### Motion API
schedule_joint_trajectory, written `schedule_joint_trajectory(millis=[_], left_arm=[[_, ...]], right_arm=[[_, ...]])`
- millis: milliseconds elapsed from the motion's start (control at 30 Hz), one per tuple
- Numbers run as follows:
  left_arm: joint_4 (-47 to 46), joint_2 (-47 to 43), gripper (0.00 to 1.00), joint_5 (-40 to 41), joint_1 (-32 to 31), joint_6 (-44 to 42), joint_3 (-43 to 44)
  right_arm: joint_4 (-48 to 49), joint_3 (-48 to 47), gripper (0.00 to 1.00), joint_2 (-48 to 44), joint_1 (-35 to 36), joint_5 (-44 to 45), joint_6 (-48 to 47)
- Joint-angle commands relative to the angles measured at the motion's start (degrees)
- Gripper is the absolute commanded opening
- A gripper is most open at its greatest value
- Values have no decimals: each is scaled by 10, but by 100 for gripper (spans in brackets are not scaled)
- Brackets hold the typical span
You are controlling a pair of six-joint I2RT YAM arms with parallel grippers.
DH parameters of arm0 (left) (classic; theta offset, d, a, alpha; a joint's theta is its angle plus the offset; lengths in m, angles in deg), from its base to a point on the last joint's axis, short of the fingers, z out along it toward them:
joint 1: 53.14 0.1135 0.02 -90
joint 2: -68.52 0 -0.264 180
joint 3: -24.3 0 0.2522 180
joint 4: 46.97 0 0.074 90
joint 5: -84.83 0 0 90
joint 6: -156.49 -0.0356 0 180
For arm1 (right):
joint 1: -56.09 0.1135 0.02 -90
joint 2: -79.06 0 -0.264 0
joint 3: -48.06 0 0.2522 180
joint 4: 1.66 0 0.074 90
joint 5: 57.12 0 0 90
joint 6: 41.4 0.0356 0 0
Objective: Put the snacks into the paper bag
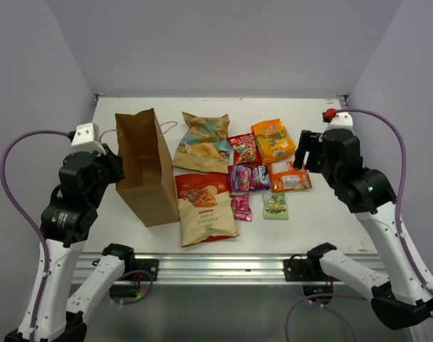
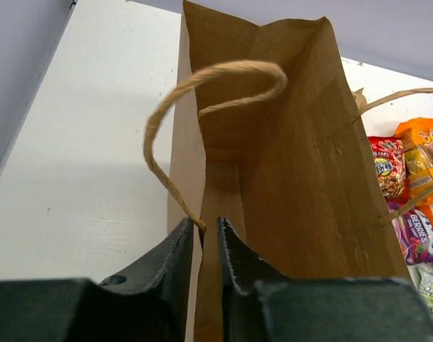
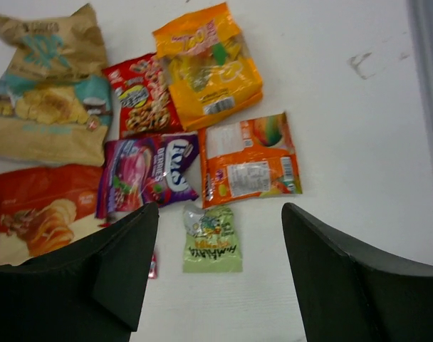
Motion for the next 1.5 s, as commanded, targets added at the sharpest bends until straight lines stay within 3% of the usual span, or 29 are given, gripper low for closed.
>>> schedule_joint_trajectory(millis=[0,33,133,267,633,1200,1233,1333,1367,1400,1467], left_arm=[[1,5,20,2,-3,1,-6],[1,6,16,2,-3,1,-7],[0,10,1,-2,-3,1,-14],[-8,5,0,-11,-3,0,-26],[-17,2,0,-12,-3,-6,-39],[-28,-19,0,-4,-3,-16,-46],[-29,-20,0,-6,-3,-15,-46],[-35,-22,0,-9,-3,-19,-47],[-40,-22,0,-11,-3,-20,-47],[-42,-23,0,-15,-4,-20,-47],[-49,-24,0,-15,-3,-21,-47]], right_arm=[[54,50,73,0,-1,-157,-4],[69,81,74,1,-1,-225,2],[138,160,75,2,0,-306,33],[206,239,75,-2,34,-359,79],[350,361,69,41,177,-325,187],[519,400,61,245,232,-332,219],[534,401,54,252,237,-335,220],[554,400,22,281,244,-340,224],[556,400,6,288,246,-340,224],[557,399,0,290,248,-335,224],[555,400,0,290,248,-332,221]])
